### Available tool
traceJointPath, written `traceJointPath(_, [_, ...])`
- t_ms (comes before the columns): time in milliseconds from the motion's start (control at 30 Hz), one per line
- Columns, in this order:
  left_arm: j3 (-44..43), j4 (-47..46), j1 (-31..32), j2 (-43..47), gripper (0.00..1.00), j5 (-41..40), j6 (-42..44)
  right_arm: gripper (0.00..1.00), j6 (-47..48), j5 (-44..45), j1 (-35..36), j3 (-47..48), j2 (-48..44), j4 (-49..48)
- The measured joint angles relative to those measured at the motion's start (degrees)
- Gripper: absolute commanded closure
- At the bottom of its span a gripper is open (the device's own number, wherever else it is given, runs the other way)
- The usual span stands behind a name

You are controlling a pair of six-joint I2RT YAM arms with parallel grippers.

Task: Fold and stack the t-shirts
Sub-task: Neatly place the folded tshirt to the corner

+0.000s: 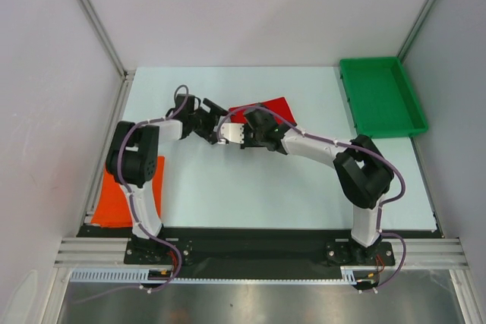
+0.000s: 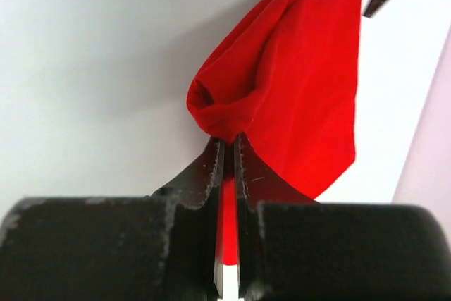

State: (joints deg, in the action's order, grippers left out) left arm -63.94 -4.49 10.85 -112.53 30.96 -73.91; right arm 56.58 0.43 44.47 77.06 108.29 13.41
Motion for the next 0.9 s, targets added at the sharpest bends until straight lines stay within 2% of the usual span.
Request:
traceJointPath(200, [-4.5, -1.7, 2.0, -6.1, 0.12, -1.3, -4.1, 1.00, -2.7, -2.5, -0.9, 0.0, -0.1, 0.1])
traceJointPath(300, [-6.5, -3.1, 3.2, -8.4, 0.25, -0.6, -7.1, 1.00, -4.5, -3.6, -1.5, 0.0, -0.7, 0.1])
traceJointPath(333, [-6.9, -3.7, 3.5, -9.0, 0.38, -0.9, -7.7, 1.00, -5.1, -4.0, -1.7, 0.0, -1.2, 0.1])
traceJointPath(400, [-7.2, -4.2, 3.8, -10.0, 0.56, -1.2, -8.6, 1.00, -6.4, -4.5, -2.1, -0.2, -2.3, 0.0])
traceJointPath(433, [-7.6, -4.3, 3.9, -10.6, 0.73, -1.8, -8.7, 1.00, -7.1, -4.6, -2.3, -0.5, -3.0, 0.0])
traceJointPath(500, [-9.1, -3.9, 3.9, -12.1, 0.93, -2.3, -8.2, 0.99, -8.7, -4.9, -2.4, -1.9, -4.9, -0.5])
traceJointPath(533, [-10.3, -3.6, 3.8, -12.8, 1.00, -2.0, -7.6, 0.88, -9.7, -5.1, -2.4, -3.2, -6.3, -0.8])
traceJointPath(600, [-12.8, -2.5, 4.0, -13.2, 1.00, -0.4, -5.9, 0.72, -11.5, -5.4, -2.4, -5.7, -8.3, -2.0])
traceJointPath(633, [-14.1, -1.9, 4.3, -13.2, 1.00, -0.4, -4.9, 0.58, -12.8, -5.5, -2.4, -7.0, -9.5, -2.0])
traceJointPath(667, [-15.4, -1.8, 4.4, -13.1, 1.00, -1.0, -3.7, 0.53, -13.9, -5.5, -2.3, -8.3, -10.9, -1.9])
traceJointPath(767, [-16.0, 0.9, 4.1, -11.0, 1.00, -4.3, 0.8, 0.42, -18.1, -5.1, -2.2, -13.9, -17.8, -1.2])
traceJointPath(900, [-13.4, 9.7, 3.5, -2.9, 1.00, -11.8, 7.6, 0.40, -22.1, -4.3, -2.1, -19.5, -26.5, -0.9])
